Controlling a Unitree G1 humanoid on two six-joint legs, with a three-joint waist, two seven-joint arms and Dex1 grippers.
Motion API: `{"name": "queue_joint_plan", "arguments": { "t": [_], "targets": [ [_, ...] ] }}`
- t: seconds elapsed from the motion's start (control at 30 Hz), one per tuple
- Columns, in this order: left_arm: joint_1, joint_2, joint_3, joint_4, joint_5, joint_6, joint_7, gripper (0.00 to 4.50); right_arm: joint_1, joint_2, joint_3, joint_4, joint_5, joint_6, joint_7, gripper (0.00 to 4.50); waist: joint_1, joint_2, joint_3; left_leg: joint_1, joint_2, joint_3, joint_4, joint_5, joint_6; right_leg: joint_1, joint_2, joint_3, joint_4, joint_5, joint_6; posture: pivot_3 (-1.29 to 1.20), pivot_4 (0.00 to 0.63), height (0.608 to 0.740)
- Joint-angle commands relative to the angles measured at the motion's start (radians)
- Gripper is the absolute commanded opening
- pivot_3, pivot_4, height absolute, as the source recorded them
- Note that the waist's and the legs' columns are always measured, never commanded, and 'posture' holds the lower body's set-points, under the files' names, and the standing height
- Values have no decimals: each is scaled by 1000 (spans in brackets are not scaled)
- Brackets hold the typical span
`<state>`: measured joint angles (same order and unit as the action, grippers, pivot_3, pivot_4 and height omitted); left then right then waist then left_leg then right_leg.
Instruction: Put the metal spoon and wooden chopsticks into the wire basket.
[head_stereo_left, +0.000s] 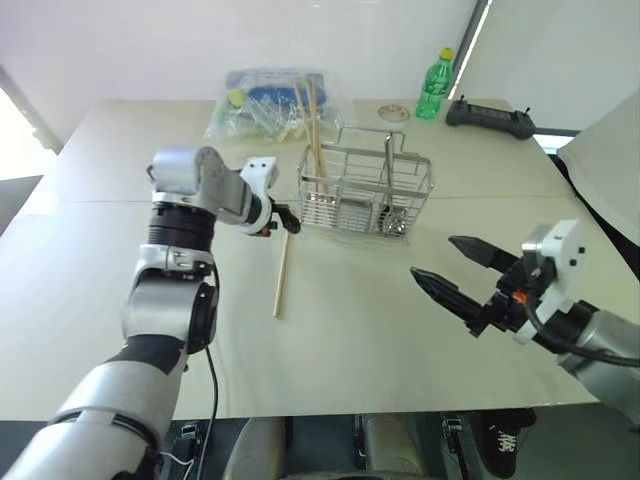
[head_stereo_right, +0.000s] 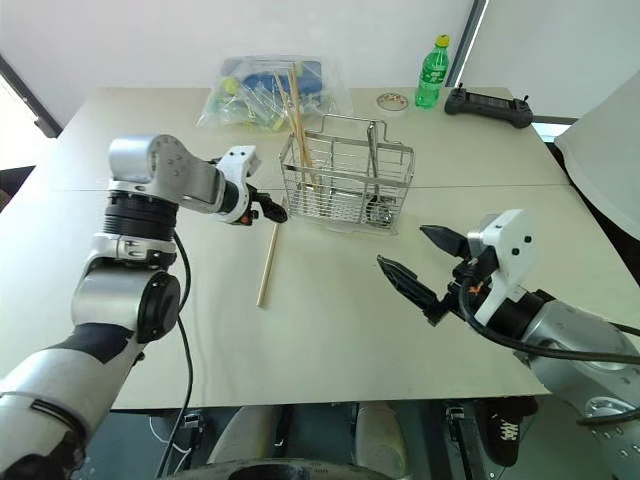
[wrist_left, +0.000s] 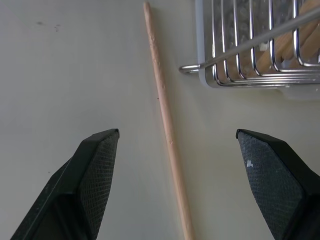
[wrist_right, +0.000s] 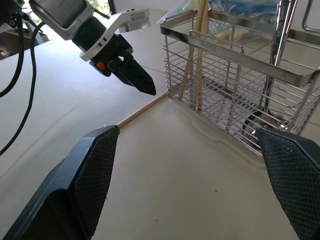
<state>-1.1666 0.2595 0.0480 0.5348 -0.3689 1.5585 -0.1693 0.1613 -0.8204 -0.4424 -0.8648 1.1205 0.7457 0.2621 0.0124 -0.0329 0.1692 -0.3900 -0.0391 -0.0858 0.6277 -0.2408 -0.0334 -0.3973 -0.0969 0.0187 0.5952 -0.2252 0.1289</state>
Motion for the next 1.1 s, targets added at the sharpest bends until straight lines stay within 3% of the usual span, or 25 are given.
{"name": "queue_joint_plan", "arguments": {
  "t": [0.03,0.33,0.43,0.63,0.93,1.1],
  "targets": [
    [1,-5,-35,27,31,-46,-22,3945,17,10,-41,-42,0,-34,-9,4500,0,0,0,0,0,0,0,0,0,0,0,0,0,0,0,0,150,726],
    [-1,-22,-96,180,103,-179,-74,3945,42,12,-47,-55,2,-56,-28,4500,3,6,-4,2,0,0,1,0,0,3,0,0,-1,-2,-3,0,150,726],
    [-8,-34,-99,239,124,-220,-92,3104,44,11,-46,-55,2,-61,-32,4500,3,8,-5,4,0,0,2,0,0,6,0,0,-1,-4,-1,0,150,726],
    [-15,-39,-90,384,177,-323,-108,52,48,14,-51,-55,5,-67,-37,4500,16,14,-11,4,0,0,2,0,0,7,-2,0,-2,-4,-1,0,150,726],
    [-72,-19,-33,413,182,-315,-105,52,41,11,-44,-45,2,-72,-37,4500,25,13,-11,3,0,0,2,0,0,5,-1,-1,-2,-5,1,0,150,726],
    [-117,49,61,374,151,-310,-101,52,41,5,-42,-35,-1,-70,-26,4500,19,10,-9,2,0,1,1,0,0,3,-1,-1,-1,-4,1,0,150,726]
  ]
}}
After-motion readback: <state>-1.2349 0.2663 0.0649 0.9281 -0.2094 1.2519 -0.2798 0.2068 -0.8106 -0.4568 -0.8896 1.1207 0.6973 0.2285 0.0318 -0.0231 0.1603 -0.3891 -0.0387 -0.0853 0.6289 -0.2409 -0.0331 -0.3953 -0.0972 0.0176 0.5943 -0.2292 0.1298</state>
